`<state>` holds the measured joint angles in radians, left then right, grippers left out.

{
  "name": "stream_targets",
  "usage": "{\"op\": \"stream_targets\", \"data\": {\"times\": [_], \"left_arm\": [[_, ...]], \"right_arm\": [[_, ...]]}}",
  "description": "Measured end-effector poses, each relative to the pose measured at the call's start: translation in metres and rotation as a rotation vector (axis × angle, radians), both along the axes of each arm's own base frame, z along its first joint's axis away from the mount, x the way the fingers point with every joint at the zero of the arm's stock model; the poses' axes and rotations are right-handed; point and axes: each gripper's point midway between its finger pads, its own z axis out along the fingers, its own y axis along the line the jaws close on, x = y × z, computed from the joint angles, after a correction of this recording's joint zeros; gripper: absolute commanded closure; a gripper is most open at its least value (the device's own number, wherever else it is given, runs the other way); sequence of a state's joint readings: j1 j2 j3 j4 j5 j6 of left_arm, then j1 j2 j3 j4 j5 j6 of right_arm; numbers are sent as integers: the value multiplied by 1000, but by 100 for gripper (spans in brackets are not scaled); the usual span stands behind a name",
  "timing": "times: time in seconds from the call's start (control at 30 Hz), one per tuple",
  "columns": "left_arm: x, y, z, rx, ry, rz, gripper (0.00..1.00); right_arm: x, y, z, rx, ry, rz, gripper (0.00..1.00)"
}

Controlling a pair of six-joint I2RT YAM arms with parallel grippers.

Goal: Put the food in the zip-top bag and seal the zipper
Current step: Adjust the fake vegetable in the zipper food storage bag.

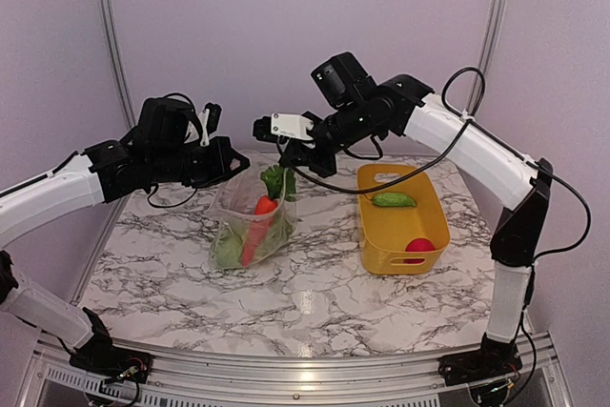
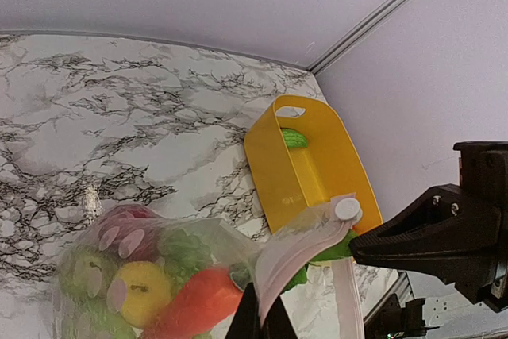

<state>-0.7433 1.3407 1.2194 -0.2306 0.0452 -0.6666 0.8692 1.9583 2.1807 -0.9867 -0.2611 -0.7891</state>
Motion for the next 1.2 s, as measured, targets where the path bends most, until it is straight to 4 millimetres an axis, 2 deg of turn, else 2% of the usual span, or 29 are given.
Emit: {"op": "stream_targets", "data": {"times": [0.17,0.33,0.43,0.53,0.67,0.73,0.83,0.9,0.97,1.03,1.07,1.13,1.2], "left_arm": [[0,0,0,-1,0,0,100],[0,-1,-1,-3,-1,-1,100],[0,-2,-1,-8,-4,-5,100],[-1,-1,3,-16,-12,-5,100],[-7,8,15,-32,-41,9,100],[-5,16,19,-37,-51,30,100],[-10,15,25,-54,-60,18,100],[-12,13,26,-63,-64,11,100],[-13,13,23,-62,-59,10,100],[-14,14,18,-55,-48,11,100],[-14,14,15,-51,-40,11,100],[-15,14,13,-47,-30,11,100],[-15,13,12,-48,-25,7,100]], "right_arm": [[-12,8,-1,-11,-19,33,100],[-46,28,-1,-18,-26,115,100],[-57,40,1,-8,-26,140,100],[-55,49,-6,-10,-21,134,100],[-40,51,-30,-39,21,92,100],[-34,51,-31,-32,26,73,100],[-28,49,-30,-29,25,41,74],[-27,48,-30,-31,26,35,61],[-30,47,-27,-26,29,52,54],[-38,43,-18,-18,28,86,53],[-43,40,-11,-9,23,108,55],[-54,29,7,15,2,138,65],[-61,16,27,43,-25,130,66]]}}
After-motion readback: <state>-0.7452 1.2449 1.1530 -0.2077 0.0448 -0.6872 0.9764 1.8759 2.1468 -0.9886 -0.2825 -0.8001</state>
